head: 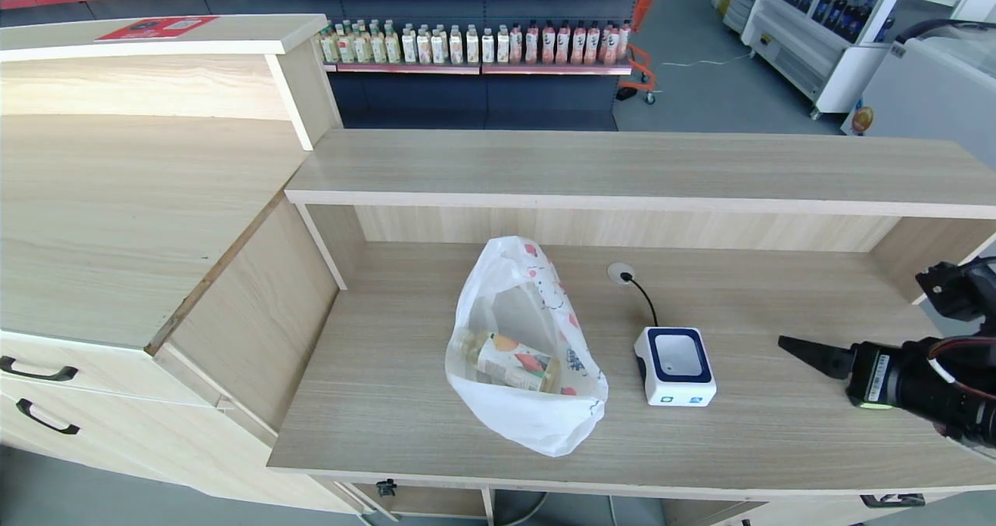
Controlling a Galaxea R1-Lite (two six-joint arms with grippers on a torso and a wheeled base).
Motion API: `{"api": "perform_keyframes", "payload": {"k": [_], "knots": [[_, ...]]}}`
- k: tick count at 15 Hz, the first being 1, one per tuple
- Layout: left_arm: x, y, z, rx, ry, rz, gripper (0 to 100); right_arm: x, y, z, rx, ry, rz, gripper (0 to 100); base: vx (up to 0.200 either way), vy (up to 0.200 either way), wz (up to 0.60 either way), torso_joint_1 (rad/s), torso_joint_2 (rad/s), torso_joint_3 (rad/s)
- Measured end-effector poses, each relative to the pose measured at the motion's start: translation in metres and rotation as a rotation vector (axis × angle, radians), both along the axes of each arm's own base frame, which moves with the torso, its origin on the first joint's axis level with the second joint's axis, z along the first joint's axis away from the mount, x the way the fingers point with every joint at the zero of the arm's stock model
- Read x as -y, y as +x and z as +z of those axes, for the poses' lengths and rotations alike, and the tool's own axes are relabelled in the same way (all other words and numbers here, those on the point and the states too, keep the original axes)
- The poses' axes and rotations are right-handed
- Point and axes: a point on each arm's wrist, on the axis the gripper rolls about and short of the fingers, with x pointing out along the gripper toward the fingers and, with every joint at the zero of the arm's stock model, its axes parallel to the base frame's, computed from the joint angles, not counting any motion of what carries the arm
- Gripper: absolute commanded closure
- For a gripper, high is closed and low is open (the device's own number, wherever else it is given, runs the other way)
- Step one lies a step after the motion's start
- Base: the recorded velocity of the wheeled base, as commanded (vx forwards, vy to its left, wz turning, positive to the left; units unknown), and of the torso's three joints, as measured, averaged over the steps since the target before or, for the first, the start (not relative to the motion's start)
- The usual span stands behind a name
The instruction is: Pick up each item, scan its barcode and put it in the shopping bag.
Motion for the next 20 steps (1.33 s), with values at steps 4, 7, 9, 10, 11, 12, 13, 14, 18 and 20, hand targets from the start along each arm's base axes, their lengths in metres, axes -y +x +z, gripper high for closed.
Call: {"api": "perform_keyframes", "payload": {"k": [4, 7, 9, 10, 11, 12, 13, 14, 18, 20], "knots": [[0.000, 0.000, 0.000, 0.000, 0.000, 0.000, 0, 0.021, -0.050, -0.005, -0.135, -0.031, -0.245, 0, 0.000, 0.000, 0.00, 0.000, 0.00, 0.000], [0.000, 0.000, 0.000, 0.000, 0.000, 0.000, 0, 0.026, -0.071, -0.009, -0.131, -0.016, -0.318, 0, 0.000, 0.000, 0.00, 0.000, 0.00, 0.000], [0.000, 0.000, 0.000, 0.000, 0.000, 0.000, 0, 0.022, -0.089, -0.017, -0.123, -0.005, -0.313, 0, 0.000, 0.000, 0.00, 0.000, 0.00, 0.000], [0.000, 0.000, 0.000, 0.000, 0.000, 0.000, 0, 0.019, -0.098, -0.022, -0.117, 0.002, -0.302, 0, 0.000, 0.000, 0.00, 0.000, 0.00, 0.000], [0.000, 0.000, 0.000, 0.000, 0.000, 0.000, 0, 0.015, -0.109, -0.028, -0.108, 0.006, -0.291, 0, 0.000, 0.000, 0.00, 0.000, 0.00, 0.000], [0.000, 0.000, 0.000, 0.000, 0.000, 0.000, 0, 0.012, -0.119, -0.033, -0.102, 0.008, -0.285, 0, 0.000, 0.000, 0.00, 0.000, 0.00, 0.000], [0.000, 0.000, 0.000, 0.000, -0.007, 0.001, 0, 0.009, -0.128, -0.038, -0.105, 0.010, -0.281, 0, 0.000, 0.000, 0.00, 0.000, 0.00, 0.000], [0.000, 0.000, 0.000, 0.000, -0.012, 0.000, 0, 0.006, -0.139, -0.043, -0.120, 0.013, -0.277, 0, 0.000, 0.000, 0.00, 0.000, 0.00, 0.000], [0.000, 0.000, 0.000, 0.000, -0.008, 0.001, 0, -0.003, -0.171, -0.052, -0.101, 0.016, -0.255, 0, 0.000, -0.200, 0.00, 0.001, 0.00, 0.002], [0.000, 0.000, 0.000, 0.000, -0.008, 0.002, 0, -0.008, -0.187, -0.057, -0.084, 0.016, -0.231, 0, 0.000, -0.200, 0.00, 0.019, 0.00, 0.005]]}}
